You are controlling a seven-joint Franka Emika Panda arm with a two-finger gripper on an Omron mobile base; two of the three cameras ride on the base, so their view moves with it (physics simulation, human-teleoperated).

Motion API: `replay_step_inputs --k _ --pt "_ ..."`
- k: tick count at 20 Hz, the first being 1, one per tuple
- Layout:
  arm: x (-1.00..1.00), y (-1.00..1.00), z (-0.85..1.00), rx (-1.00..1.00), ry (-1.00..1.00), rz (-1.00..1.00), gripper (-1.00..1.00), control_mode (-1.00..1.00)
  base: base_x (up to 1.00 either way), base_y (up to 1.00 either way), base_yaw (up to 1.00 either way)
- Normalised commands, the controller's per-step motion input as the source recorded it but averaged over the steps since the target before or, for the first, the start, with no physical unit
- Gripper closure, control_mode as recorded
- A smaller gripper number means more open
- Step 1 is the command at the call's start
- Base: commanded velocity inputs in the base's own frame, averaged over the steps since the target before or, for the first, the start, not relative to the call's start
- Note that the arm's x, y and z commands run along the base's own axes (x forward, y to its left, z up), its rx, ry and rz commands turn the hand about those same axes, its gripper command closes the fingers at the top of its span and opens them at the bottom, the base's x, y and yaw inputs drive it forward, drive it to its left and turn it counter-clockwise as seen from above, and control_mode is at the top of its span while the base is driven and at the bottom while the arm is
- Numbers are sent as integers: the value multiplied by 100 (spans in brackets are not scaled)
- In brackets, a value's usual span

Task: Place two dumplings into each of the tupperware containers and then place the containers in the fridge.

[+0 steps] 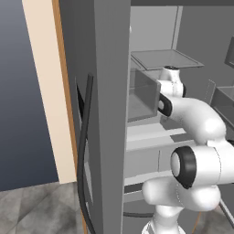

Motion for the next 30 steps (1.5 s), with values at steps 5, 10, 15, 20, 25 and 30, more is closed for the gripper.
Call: replay_step_inputs --k 5,10,15,20,25,30 --pt "-59 13 8 -5 -1 53 -100 -100 0 0 0" --pt "-39 41 22 -9 -1 38 -100 -100 0 0 0" --pt "-58 6 4 -5 0 27 -100 -100 0 0 0" --pt "-57 17 36 -5 -7 25 -100 -100 0 0 0" --pt "-78 -7 20 1 -1 3 -100 -100 0 0 0" --pt "-60 -15 15 5 5 -15 -100 -100 0 0 0"
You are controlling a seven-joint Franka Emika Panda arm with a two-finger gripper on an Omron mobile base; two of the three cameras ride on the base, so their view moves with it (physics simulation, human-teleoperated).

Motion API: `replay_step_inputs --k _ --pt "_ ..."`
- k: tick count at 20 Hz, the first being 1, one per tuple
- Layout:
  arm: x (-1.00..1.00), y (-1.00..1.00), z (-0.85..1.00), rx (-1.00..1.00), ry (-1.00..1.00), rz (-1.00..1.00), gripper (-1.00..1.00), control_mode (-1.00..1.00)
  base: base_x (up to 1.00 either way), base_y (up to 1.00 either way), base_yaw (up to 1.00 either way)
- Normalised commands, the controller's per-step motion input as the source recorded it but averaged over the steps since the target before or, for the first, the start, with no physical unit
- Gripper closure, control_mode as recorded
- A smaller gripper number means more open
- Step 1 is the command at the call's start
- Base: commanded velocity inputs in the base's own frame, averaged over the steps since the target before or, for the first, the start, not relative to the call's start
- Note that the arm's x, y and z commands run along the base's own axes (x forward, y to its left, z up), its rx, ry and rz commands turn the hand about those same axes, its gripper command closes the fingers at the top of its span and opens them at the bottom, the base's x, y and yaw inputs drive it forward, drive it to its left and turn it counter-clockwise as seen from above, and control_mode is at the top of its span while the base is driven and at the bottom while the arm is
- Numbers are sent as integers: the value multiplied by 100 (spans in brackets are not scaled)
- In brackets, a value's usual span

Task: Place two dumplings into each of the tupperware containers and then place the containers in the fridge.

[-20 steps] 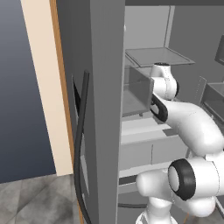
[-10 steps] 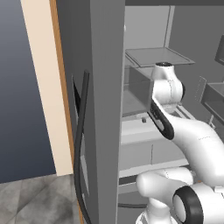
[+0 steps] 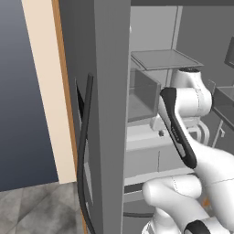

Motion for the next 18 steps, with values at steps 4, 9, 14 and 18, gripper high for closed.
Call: replay_step_inputs --k 4,9,14,18 --pt "-16 0 16 0 0 -4 -100 -100 0 0 0" --pt "-6 0 2 0 1 0 -100 -100 0 0 0" --pt "0 0 0 0 0 0 -100 100 -98 0 -8" --pt "0 0 0 0 0 0 -100 100 -100 14 -50"
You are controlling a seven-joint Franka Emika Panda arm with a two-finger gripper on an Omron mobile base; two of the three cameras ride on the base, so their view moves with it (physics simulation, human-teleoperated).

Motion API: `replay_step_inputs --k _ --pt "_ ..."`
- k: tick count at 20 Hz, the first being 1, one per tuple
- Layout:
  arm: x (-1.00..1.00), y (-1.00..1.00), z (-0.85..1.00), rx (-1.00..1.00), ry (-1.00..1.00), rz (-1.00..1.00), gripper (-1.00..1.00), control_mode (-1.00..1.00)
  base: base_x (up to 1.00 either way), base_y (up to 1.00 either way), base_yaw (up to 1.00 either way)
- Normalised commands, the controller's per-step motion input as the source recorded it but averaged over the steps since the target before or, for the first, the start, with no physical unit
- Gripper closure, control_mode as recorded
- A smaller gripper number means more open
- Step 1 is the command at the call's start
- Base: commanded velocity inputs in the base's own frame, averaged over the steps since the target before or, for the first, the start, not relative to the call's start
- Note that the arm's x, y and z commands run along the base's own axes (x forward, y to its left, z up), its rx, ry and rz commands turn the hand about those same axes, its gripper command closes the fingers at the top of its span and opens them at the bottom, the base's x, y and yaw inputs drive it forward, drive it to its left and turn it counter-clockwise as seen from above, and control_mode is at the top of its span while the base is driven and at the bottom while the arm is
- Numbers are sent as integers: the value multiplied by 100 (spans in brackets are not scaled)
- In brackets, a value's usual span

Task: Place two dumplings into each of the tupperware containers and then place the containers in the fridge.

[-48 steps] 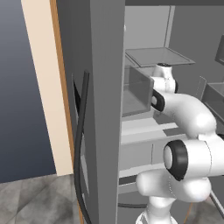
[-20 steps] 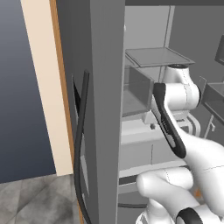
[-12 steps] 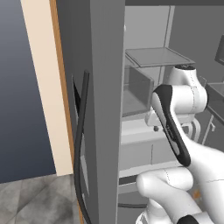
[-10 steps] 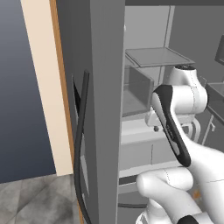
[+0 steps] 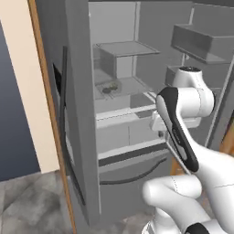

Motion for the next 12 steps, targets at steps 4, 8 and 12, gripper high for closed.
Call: replay_step_inputs --k 4,8,12 --pt "0 0 0 0 0 0 -100 100 -100 21 -78" --pt "0 0 0 0 0 0 -100 100 -94 16 -85" --pt "0 0 0 0 0 0 -100 100 -63 7 -94"
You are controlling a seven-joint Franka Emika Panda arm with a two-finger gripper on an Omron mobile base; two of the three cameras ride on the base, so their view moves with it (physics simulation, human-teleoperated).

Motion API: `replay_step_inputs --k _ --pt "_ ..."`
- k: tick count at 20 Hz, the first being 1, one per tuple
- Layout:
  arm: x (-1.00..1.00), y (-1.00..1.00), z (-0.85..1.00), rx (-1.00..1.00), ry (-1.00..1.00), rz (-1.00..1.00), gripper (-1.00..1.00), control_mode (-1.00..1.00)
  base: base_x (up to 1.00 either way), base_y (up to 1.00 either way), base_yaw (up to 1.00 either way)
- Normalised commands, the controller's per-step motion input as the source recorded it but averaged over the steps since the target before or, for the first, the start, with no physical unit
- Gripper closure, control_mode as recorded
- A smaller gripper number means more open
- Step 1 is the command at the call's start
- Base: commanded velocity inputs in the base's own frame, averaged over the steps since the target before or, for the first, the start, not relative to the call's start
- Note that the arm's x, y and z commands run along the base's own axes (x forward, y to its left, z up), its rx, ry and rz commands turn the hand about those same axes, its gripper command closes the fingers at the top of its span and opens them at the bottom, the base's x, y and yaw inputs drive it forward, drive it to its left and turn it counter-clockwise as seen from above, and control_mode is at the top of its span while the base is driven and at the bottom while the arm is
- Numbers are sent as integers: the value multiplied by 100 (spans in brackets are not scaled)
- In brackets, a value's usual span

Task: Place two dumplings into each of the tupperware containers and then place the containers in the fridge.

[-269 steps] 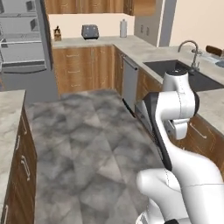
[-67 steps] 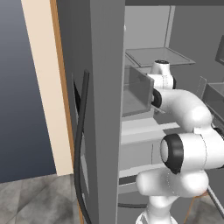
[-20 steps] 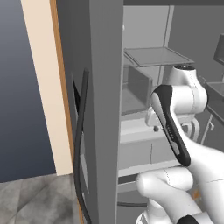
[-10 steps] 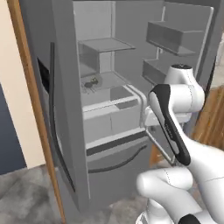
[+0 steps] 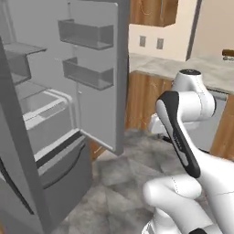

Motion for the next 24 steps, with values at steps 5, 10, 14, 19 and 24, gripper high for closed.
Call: replay_step_inputs --k 5,10,14,19,24 --pt "0 0 0 0 0 0 -100 100 -32 15 -93" --pt "0 0 0 0 0 0 -100 100 0 49 -76" --pt "0 0 0 0 0 0 -100 100 51 77 -46" --pt "0 0 0 0 0 0 -100 100 93 45 -43" --pt "0 0 0 0 0 0 -100 100 71 3 -63"
